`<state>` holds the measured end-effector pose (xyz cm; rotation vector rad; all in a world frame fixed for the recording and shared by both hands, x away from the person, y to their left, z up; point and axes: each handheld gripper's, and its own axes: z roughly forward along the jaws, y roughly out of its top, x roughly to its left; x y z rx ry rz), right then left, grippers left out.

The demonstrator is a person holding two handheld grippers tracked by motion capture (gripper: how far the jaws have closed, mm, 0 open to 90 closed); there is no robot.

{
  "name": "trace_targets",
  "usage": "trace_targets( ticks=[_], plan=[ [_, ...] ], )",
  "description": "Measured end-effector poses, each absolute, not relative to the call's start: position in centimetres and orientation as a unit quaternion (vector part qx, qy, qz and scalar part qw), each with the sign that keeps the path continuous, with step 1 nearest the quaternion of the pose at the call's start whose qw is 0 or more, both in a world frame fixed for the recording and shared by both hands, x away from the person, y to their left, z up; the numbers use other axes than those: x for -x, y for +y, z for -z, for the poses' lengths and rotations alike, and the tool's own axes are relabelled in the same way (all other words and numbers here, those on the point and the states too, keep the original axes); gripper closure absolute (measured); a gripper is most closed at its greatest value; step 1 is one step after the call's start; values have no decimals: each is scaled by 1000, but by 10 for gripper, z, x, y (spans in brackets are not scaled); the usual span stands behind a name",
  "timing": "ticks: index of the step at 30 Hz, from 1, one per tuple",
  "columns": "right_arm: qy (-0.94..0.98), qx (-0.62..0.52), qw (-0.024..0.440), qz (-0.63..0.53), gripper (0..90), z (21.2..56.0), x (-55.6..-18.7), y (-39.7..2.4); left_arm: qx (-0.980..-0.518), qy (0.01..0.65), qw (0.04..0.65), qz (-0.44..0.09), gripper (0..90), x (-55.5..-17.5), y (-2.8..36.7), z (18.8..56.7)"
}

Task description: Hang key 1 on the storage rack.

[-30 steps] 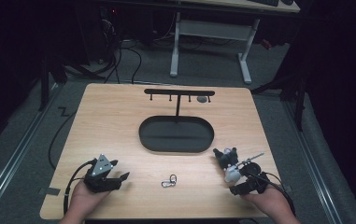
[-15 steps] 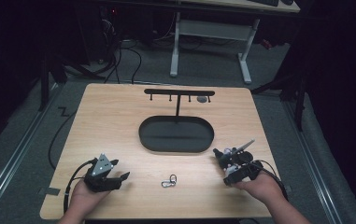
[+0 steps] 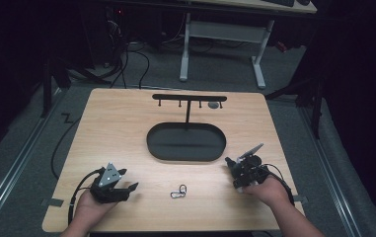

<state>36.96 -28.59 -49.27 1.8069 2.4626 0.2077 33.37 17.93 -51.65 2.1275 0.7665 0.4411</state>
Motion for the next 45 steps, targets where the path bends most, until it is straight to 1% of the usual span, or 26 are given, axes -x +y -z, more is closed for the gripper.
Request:
trace_targets(
  ticks=[3, 5, 8, 10, 11, 20, 27, 45],
  plan=[
    [804, -590, 38, -72, 255, 494, -370, -285, -845, 302, 406, -174, 337, -334, 178, 517],
    [806, -585, 45, -72, 351, 492, -370, -284, -845, 301, 406, -174, 337, -333, 178, 517],
    [808, -583, 53, -66, 404, 489, -370, -284, -845, 301, 407, -174, 337, -333, 178, 517],
    [812, -577, 64, -58, 428, 487, -370, -283, -845, 300, 407, -176, 337, -333, 178, 517],
    [814, -574, 62, -60, 434, 486, -370, -283, -845, 300, 406, -176, 337, -333, 178, 516],
    [818, -567, 65, -68, 450, 466, -368, -283, -845, 297, 408, -178, 337, -333, 177, 516],
    [817, -568, 57, -85, 450, 451, -367, -282, -844, 296, 410, -177, 336, -332, 177, 515],
    [827, -548, 49, -115, 452, 401, -377, -263, -843, 295, 411, -179, 336, -332, 177, 515]
  ],
)
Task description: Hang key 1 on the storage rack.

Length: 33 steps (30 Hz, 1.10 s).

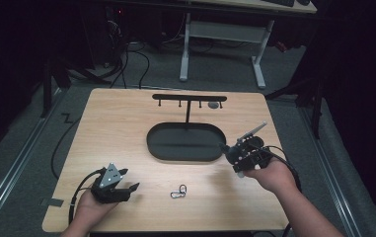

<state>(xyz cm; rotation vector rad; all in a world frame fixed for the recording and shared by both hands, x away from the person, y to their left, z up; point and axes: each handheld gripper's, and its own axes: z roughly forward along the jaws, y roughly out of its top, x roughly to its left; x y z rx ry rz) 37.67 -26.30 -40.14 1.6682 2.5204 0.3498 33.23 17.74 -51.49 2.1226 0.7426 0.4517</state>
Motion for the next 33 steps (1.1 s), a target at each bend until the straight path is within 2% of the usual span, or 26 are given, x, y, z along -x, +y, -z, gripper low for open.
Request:
trace_targets(
  ticks=[33],
  plan=[
    [821, -552, 45, -136, 458, 348, -412, -250, -843, 295, 411, -182, 335, -333, 178, 515]
  ],
)
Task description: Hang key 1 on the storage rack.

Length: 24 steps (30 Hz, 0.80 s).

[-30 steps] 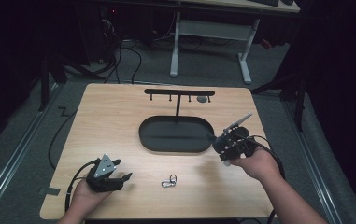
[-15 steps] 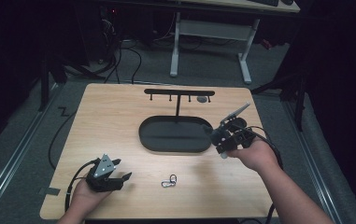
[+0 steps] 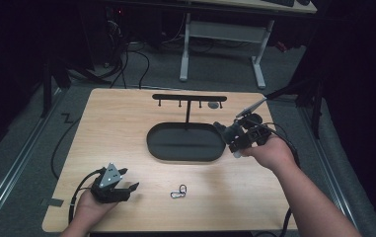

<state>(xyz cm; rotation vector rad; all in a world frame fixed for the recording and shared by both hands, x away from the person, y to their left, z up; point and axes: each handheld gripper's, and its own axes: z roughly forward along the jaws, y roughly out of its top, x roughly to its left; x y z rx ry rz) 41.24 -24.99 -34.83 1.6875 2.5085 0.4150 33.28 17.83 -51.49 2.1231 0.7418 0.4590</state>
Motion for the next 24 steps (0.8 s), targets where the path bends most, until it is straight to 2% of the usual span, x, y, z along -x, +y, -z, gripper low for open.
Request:
trace_targets(
  ticks=[24],
  plan=[
    [814, -560, 51, -145, 459, 315, -446, -249, -845, 293, 408, -182, 335, -334, 179, 515]
  ],
)
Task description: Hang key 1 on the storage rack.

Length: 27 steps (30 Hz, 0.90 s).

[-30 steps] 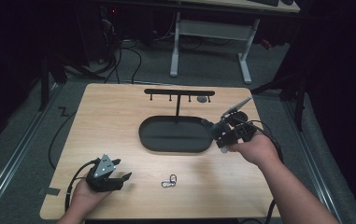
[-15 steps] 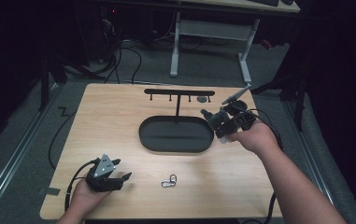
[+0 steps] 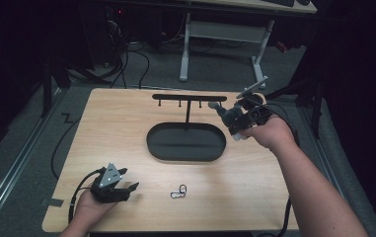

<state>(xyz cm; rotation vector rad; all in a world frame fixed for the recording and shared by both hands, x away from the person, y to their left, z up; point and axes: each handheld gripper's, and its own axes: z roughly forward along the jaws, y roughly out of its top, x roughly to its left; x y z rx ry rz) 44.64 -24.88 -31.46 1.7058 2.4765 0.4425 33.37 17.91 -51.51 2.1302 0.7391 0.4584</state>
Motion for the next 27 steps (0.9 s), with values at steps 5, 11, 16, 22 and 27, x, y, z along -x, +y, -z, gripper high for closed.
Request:
trace_targets(
  ticks=[5, 11, 16, 22, 27],
  plan=[
    [814, -560, 53, -149, 458, 309, -450, -248, -846, 293, 408, -181, 336, -334, 179, 515],
    [812, -560, 55, -155, 458, 306, -456, -246, -846, 291, 408, -181, 336, -334, 178, 516],
    [808, -564, 63, -159, 458, 306, -462, -246, -846, 291, 407, -182, 336, -333, 179, 515],
    [804, -570, 66, -156, 458, 314, -465, -251, -849, 288, 405, -182, 338, -333, 178, 515],
    [802, -572, 57, -160, 458, 327, -461, -259, -850, 287, 404, -182, 338, -333, 177, 516]
  ],
)
